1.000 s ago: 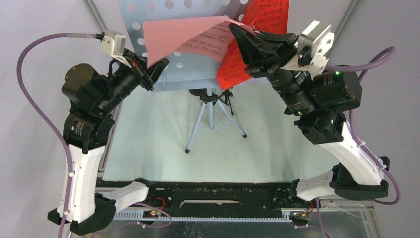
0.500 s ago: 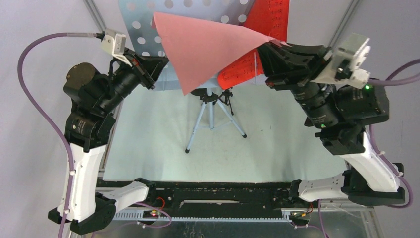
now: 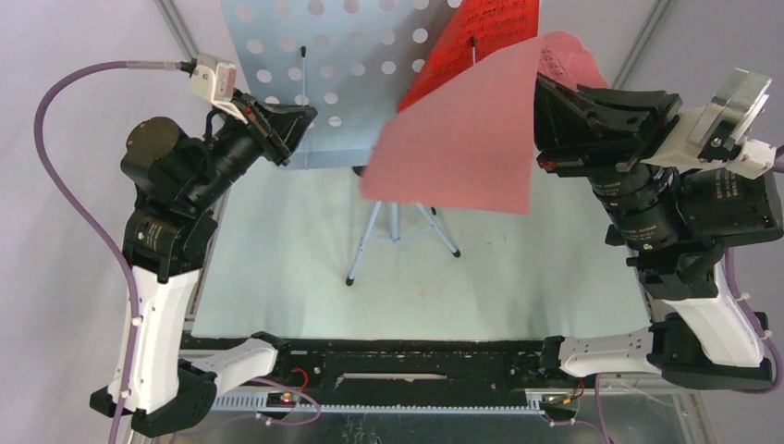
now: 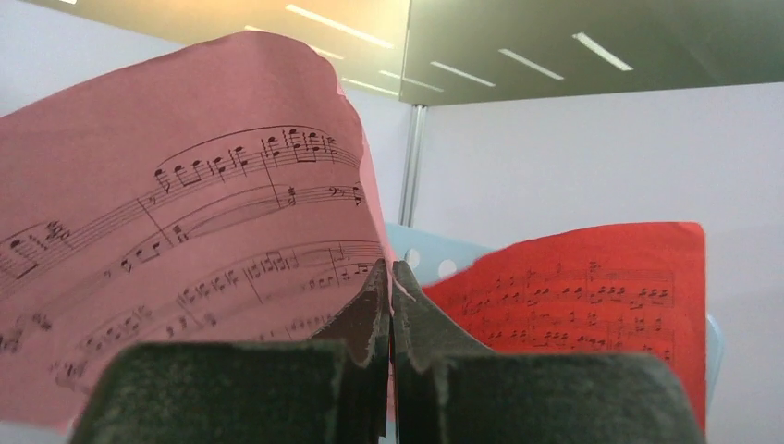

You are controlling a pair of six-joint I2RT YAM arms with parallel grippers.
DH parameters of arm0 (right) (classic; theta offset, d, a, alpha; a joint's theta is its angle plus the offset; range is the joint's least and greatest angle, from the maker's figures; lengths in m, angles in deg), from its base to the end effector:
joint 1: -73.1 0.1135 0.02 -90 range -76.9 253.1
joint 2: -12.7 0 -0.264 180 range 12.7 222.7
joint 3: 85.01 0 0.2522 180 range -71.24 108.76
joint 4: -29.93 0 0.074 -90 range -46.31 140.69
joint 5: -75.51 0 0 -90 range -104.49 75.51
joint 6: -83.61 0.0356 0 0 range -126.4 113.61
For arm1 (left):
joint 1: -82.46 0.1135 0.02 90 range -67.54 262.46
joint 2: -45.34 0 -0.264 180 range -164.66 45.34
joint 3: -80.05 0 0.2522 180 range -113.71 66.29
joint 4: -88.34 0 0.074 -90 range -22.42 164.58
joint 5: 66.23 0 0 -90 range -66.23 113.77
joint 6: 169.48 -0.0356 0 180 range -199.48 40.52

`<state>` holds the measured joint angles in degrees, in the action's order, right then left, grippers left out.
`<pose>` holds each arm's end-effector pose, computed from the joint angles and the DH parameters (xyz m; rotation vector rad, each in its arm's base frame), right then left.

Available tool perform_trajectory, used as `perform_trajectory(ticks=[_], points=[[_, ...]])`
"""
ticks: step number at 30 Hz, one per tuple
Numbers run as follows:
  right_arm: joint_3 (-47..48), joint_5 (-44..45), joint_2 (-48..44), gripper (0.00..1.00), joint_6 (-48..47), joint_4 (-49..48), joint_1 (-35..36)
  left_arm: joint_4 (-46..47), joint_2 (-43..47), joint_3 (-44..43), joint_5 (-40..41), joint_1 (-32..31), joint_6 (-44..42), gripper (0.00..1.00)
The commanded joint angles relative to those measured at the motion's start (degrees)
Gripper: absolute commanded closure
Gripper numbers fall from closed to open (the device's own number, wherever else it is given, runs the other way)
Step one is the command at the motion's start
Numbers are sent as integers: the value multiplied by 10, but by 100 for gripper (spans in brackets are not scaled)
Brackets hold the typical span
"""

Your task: Pack up the instrument practice props

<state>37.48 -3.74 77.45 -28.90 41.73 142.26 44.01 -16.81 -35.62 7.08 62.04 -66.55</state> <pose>0.0481 0.1077 0.6439 -0.4351 0.6765 0.6989 0.1401 -0.0631 0.5670 0.3397 1.4123 -0.6837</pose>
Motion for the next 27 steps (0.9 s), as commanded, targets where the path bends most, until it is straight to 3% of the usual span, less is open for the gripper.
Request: perform_trajectory(ticks=[1,7,12,22,27], points=[[11,-22,-2,100,18,59,10,12,2,16,9,4,-14,75],[39,-70,-3,100,65,174,15,14,9,19,9,5,-14,57],[-3,-72,-29,100,106,252,25,15,18,20,9,4,-14,48],[-103,-68,-87,100,81,276,76,17,19,21,7,4,-13,43],[-111,-33,-82,100,107,347,81,14,26,26,12,5,-16,40]])
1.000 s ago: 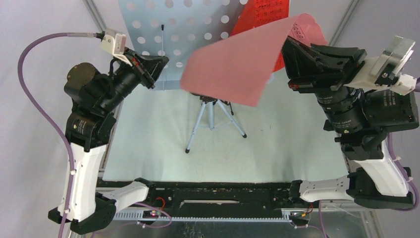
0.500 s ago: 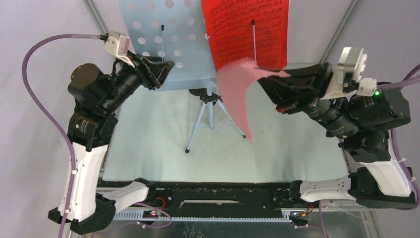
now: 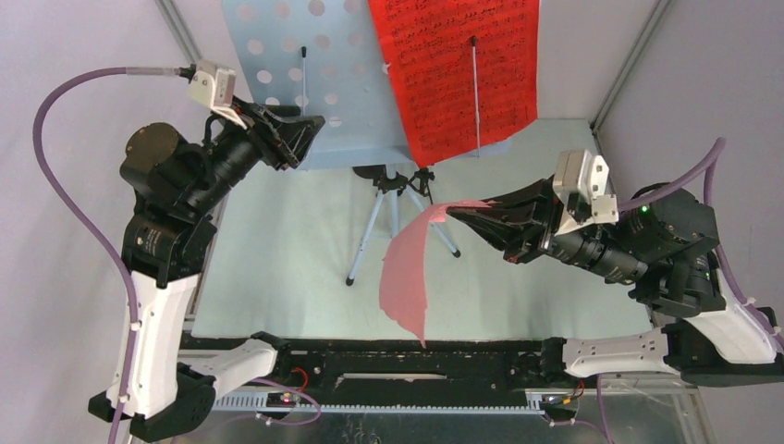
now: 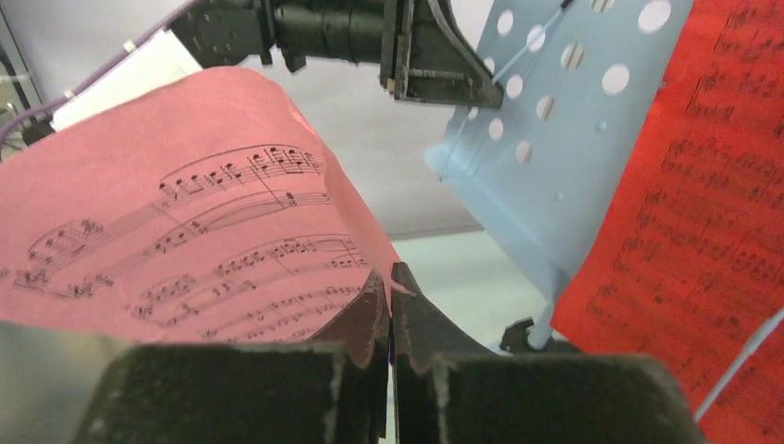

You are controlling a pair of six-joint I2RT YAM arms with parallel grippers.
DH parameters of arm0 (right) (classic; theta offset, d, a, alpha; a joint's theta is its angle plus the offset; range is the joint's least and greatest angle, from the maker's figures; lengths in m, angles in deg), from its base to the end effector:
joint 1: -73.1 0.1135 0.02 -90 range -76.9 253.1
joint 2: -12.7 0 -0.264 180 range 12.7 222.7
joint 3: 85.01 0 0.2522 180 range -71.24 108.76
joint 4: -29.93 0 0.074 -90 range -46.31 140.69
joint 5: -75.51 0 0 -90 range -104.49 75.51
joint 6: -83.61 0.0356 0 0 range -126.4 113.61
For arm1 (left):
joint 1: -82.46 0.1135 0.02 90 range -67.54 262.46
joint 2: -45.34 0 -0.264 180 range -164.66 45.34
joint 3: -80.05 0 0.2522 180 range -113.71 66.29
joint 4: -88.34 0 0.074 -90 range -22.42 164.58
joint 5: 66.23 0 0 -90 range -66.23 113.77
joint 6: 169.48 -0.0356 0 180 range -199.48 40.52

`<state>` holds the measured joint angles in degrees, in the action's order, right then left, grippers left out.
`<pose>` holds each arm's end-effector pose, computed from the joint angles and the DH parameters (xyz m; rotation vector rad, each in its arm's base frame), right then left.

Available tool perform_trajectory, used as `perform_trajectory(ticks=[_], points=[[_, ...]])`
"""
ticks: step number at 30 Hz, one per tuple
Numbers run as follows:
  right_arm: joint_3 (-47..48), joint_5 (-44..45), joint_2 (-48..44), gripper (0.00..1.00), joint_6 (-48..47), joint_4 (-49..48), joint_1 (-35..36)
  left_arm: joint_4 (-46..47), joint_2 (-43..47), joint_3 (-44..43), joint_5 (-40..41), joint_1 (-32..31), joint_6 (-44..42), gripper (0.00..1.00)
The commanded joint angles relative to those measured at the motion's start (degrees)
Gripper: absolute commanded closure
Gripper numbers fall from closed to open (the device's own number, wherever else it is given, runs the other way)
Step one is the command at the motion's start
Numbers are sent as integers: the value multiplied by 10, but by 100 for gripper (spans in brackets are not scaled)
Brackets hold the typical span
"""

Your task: Pack up the instrument practice props

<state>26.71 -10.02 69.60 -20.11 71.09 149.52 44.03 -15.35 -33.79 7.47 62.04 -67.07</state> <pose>0.0326 0.1233 0.5666 -0.9316 1.0265 0.8702 0.1361 -0.0613 0.5621 0.3401 1.4168 -0.6716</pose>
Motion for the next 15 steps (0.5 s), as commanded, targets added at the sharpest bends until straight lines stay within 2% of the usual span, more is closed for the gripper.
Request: perform_trajectory(ticks=[1,6,10,12,15], points=[[-7,39,-2,100,28,75,9,14,14,10,12,5,-13,39],[-64,141,8,100,107,161,9,15,33,26,30,5,-17,32],[-147,216,7,100,199,200,3,15,40,29,29,5,-17,27],[-189,210,2,100,258,210,-22,15,44,29,28,4,-16,26],[-250,154,-13,100,334,208,-96,15,49,33,26,5,-13,25]])
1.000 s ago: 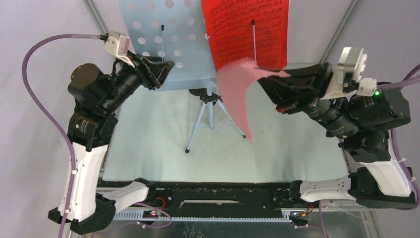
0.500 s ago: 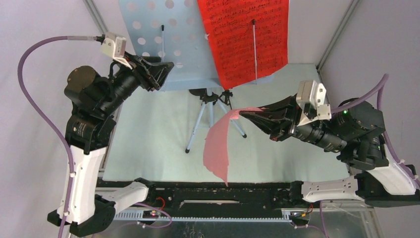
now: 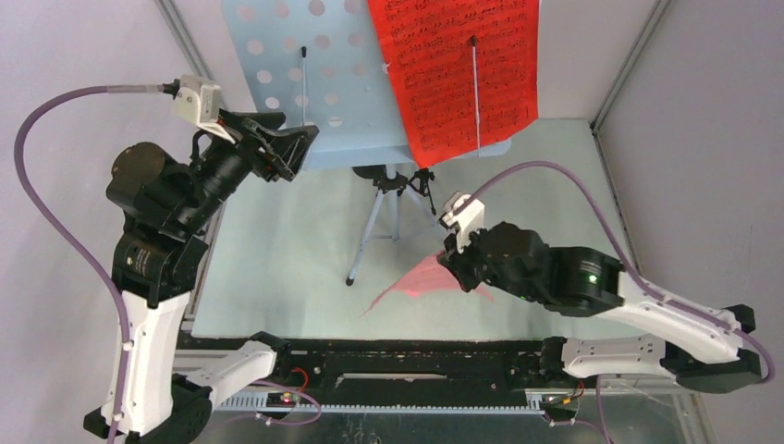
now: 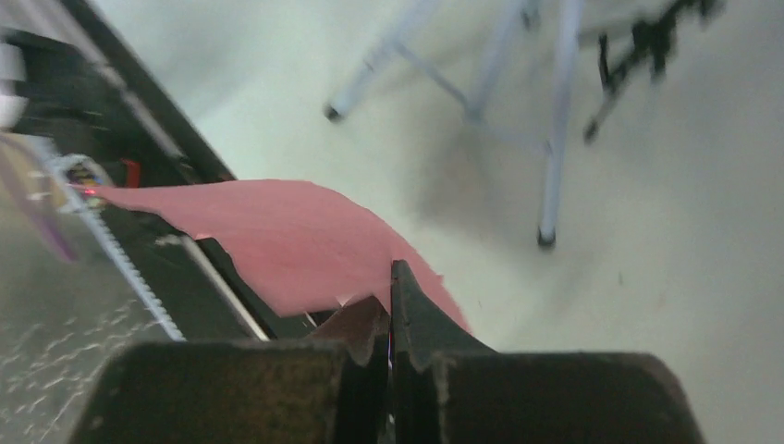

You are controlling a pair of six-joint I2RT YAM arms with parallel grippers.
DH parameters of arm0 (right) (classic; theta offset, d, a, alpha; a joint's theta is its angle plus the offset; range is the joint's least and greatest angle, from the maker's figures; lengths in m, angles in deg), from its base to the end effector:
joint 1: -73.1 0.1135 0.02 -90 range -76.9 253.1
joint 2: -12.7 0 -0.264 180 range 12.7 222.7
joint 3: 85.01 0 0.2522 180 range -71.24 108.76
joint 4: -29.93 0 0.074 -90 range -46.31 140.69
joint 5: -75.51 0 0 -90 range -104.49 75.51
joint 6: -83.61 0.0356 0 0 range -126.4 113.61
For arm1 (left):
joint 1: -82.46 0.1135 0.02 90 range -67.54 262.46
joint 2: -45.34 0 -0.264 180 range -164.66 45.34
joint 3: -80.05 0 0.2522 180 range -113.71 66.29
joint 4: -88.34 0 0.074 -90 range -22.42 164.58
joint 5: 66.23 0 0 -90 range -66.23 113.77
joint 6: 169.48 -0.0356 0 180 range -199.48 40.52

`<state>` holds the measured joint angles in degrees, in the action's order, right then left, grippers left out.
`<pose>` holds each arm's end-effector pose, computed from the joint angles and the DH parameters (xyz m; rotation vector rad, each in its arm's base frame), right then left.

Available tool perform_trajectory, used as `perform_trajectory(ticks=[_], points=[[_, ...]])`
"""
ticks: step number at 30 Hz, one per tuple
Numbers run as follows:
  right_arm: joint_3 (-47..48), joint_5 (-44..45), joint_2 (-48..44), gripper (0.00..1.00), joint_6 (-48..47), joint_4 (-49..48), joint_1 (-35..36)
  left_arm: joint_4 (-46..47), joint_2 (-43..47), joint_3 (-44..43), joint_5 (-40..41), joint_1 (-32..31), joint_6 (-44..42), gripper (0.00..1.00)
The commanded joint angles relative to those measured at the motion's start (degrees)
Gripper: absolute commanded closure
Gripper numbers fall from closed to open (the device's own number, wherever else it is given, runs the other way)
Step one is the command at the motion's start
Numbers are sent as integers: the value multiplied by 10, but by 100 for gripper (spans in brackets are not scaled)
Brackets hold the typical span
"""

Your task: Pack up the instrument practice props

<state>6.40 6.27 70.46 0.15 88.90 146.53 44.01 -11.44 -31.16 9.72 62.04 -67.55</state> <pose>0.0652 0.1748 0.4307 -0.9128 1.8047 0.5354 0.1178 -0.0531 0.5585 0.3123 1.3955 -0.6380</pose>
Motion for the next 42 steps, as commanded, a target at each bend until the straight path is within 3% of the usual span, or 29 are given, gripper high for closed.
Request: perform_trajectory(ticks=[1,9,17,26,32,42], points=[[-69,-30,-30,100,148,23,-96,15,12,8,2,4,-8,25],[-205,-121,-88,100,224,-5,-336,9,30,17,3,4,-4,24],[-259,-142,-110,100,208,-47,-567,10,34,18,-8,5,2,23],[-260,-55,-25,100,185,-97,-694,7,43,24,-6,5,4,22],[-260,-67,23,100,213,-119,-781,6,47,30,-11,5,7,22],[-263,-60,100,100,243,-167,-855,7,53,33,-11,5,14,21]])
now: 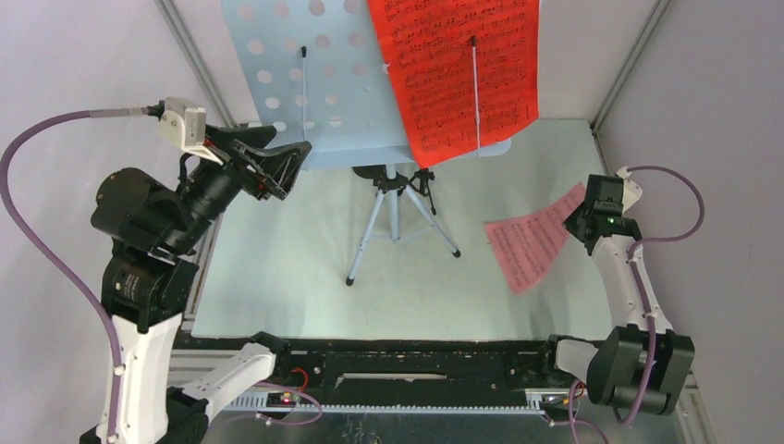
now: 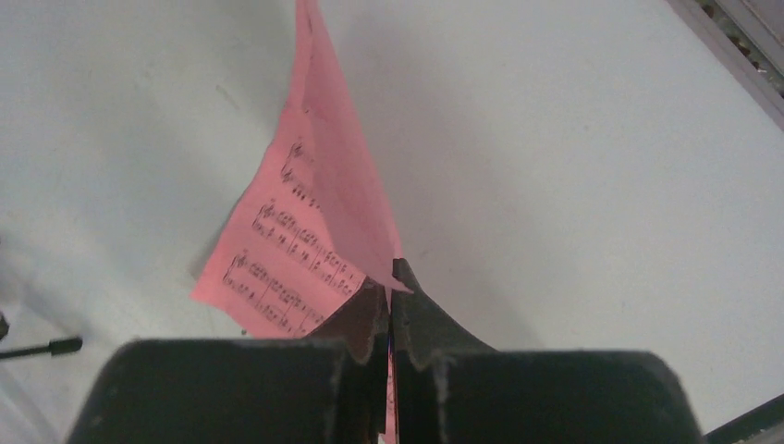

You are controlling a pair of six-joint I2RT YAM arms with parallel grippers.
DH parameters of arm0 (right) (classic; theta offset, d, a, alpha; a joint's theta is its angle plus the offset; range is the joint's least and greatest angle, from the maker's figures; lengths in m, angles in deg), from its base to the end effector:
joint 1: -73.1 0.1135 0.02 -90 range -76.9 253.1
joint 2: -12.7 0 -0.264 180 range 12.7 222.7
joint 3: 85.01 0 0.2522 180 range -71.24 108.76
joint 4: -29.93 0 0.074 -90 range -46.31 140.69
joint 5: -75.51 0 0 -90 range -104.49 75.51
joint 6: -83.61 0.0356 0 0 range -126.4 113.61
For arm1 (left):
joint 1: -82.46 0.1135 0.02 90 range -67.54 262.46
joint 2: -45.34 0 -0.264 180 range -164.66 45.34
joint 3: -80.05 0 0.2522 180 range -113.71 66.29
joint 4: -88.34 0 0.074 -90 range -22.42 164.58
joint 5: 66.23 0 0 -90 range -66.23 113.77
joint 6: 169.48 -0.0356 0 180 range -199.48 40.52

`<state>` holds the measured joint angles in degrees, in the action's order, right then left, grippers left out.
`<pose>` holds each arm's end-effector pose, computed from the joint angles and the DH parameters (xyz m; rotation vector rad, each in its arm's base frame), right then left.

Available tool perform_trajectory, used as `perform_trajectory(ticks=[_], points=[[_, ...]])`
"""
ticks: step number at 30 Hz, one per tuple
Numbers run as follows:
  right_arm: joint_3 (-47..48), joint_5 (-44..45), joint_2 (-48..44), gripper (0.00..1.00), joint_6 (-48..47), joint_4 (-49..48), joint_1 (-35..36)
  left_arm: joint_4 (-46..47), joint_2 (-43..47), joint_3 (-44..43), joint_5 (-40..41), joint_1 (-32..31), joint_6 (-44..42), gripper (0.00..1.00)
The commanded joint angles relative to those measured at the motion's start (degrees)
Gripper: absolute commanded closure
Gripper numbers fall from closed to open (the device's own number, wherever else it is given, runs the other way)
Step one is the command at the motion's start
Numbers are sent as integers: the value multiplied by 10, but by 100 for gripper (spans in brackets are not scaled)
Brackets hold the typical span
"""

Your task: Pack up the instrument practice props

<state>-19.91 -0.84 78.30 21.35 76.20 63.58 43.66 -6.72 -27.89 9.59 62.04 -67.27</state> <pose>0.2328 -0.0476 0.2726 0.8595 2.1994 -0.1308 0.0959 -0.0450 0.5516 0.3107 1.3768 -0.6439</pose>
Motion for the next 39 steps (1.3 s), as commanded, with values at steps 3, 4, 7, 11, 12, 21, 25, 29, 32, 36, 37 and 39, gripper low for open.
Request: perform_trajectory(ticks=[3,4,7,11,12,21,25,29,32,36,37,39], points=[[-4,2,43,96,37,-55,-43,10,7,-1,-14,5,12,20],[-4,-2,50,92,37,-58,-49,10,7,-1,-14,5,12,20],[-4,-22,72,77,43,-61,-66,9,7,0,-13,5,12,20],[-4,-36,90,61,43,-67,-80,8,6,-2,-15,4,12,19],[-3,-41,93,55,44,-67,-85,5,6,-3,-17,4,12,19],[-4,-59,45,19,50,-31,-145,-51,-2,-35,16,4,7,19],[-4,-73,-46,18,44,-15,-162,-124,-23,-89,68,4,-20,27],[-2,-147,-154,19,21,-34,-165,-187,-33,-141,125,-21,-55,27],[-1,-243,-217,20,2,-74,-164,-206,-49,-169,242,-152,-86,26],[10,-333,-274,21,24,-111,-157,-222,-115,-208,357,-331,-106,25],[21,-355,-280,21,29,-117,-156,-219,-128,-213,362,-356,-103,25],[53,-394,-284,21,30,-114,-151,-204,-148,-221,358,-389,-97,25]])
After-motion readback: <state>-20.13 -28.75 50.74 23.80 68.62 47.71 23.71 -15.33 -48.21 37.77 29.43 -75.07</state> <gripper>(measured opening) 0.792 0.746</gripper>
